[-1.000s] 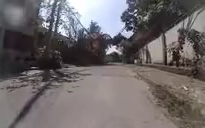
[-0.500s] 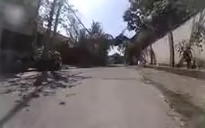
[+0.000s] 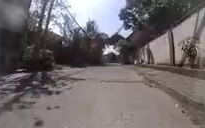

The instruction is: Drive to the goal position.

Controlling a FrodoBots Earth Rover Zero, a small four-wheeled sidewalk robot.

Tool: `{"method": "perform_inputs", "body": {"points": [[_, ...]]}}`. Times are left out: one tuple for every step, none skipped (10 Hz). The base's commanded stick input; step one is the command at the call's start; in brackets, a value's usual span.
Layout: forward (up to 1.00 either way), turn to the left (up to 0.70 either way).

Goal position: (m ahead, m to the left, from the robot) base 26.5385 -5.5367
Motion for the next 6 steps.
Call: {"method": "perform_inputs", "body": {"points": [[1.00, 0.00], [1.00, 0.00], [1.00, 0.00], [1.00, 0.00], [1.00, 0.00], [1.00, 0.00]]}}
